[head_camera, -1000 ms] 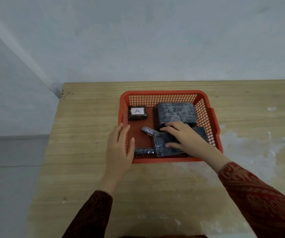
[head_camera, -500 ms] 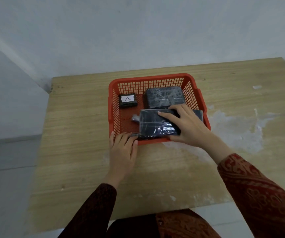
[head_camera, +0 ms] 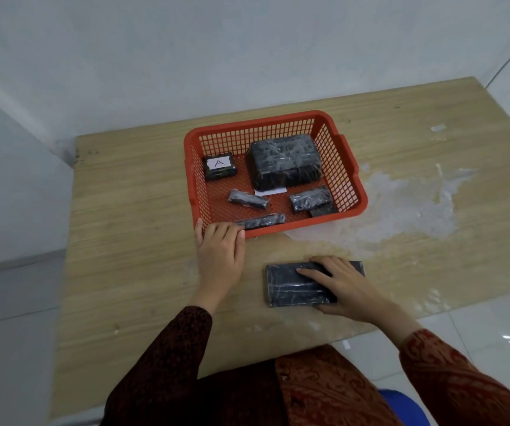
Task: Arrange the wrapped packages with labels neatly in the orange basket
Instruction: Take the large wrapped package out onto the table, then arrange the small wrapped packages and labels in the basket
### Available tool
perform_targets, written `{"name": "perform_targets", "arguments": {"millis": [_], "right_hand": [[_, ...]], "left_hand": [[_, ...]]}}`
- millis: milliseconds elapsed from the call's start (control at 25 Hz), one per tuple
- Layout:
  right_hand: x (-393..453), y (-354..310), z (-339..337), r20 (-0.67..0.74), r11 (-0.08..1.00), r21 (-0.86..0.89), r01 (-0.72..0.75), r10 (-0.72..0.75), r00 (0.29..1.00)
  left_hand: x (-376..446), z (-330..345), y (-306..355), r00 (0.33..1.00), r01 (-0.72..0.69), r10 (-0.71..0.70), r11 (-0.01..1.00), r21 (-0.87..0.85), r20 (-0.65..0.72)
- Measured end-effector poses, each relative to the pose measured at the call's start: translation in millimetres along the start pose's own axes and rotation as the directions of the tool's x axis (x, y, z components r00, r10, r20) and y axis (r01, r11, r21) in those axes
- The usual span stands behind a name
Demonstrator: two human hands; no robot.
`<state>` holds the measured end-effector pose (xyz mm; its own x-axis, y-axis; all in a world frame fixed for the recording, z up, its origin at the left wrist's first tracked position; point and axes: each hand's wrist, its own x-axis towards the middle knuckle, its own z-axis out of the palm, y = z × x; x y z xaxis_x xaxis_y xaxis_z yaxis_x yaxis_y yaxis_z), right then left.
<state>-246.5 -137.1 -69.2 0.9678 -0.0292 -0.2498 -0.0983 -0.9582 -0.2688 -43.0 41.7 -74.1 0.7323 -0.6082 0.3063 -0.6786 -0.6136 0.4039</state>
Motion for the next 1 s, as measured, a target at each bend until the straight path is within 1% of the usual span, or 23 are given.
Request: {"name": "perform_targets", "arguments": {"millis": [80,120,200,280,320,360,440,480,560,600,640,680,760,840,920,1000], "right_hand": [[6.2,-3.9,-5.6,0.014,0.999,-0.044,-0.009,0.01,1.0],[11.5,-7.2,-11.5,-0.014,0.998,-0.065,0.006,-0.007,1.0],[29.2,-17.3,-28.7,-0.157,0.997,-0.044,0.069,-0.075,0.985],[56.3,-26.5,-50.0,-0.331,0.993,0.026,0.117,-0.102,0.938],[73.4,-29.2,-62.1,-0.387,0.99,0.063,0.127,-0.093,0.917],[92.1,-30.5,-72.5,-0.412,0.986,0.1,0.13,-0.078,0.908],[126.1,-29.3,-85.8,-0.39,0.983,0.159,0.098,-0.028,0.92],[139.8,-27.2,-87.6,-0.356,0.984,0.166,0.057,0.006,0.935],[193.0,-36.8,-85.6,-0.228,0.993,0.119,0.007,0.02,0.973],[199.5,-36.7,-82.3,-0.172,0.997,0.069,-0.046,0.057,0.983],[205.4,-36.3,-77.8,-0.118,0.995,0.018,-0.099,0.101,0.988],[210.6,-34.1,-72.2,-0.068,0.99,-0.01,-0.144,0.143,0.987],[218.2,-29.7,-61.7,0.008,0.981,-0.018,-0.193,0.193,0.981],[224.0,-26.4,-55.8,0.016,0.981,0.012,-0.194,0.193,0.981],[232.9,-23.6,-57.3,0.005,0.983,0.065,-0.174,0.174,0.985],[240.2,-24.1,-61.5,0.018,0.976,0.163,-0.144,0.143,0.99]], "left_hand": [[0.7,-2.5,1.4,1.0,0.009,-0.009,1.0,-0.021,-0.001],[0.7,-3.7,1.3,1.0,0.015,-0.014,0.999,-0.04,0.005],[2.0,-5.8,0.8,0.999,0.035,-0.033,0.997,-0.073,0.026],[3.2,-9.3,-0.6,0.998,0.044,-0.037,0.992,-0.115,0.059],[3.8,-11.7,-1.9,0.996,0.048,-0.037,0.988,-0.149,0.078],[3.6,-14.6,-3.6,0.994,0.057,-0.039,0.98,-0.189,0.1],[6.1,-21.0,-3.1,0.991,0.076,-0.042,0.957,-0.279,0.126],[9.7,-24.3,-0.2,0.993,0.079,-0.045,0.943,-0.324,0.111],[25.2,-33.7,-19.9,0.99,0.133,-0.144,0.926,-0.354,-0.005],[31.1,-35.8,-18.3,0.986,0.124,-0.155,0.926,-0.355,-0.059],[37.5,-36.9,-18.7,0.982,0.12,-0.163,0.931,-0.345,-0.097],[42.9,-36.3,-20.2,0.977,0.143,-0.187,0.931,-0.336,-0.104],[55.6,-29.0,-24.9,0.958,0.251,-0.284,0.903,-0.347,-0.047],[65.8,-20.2,-29.2,0.937,0.334,-0.347,0.86,-0.387,0.037],[67.7,-11.0,-34.8,0.934,0.347,-0.35,0.833,-0.431,0.076],[61.4,-4.7,-37.9,0.94,0.33,-0.333,0.83,-0.45,0.076]]}}
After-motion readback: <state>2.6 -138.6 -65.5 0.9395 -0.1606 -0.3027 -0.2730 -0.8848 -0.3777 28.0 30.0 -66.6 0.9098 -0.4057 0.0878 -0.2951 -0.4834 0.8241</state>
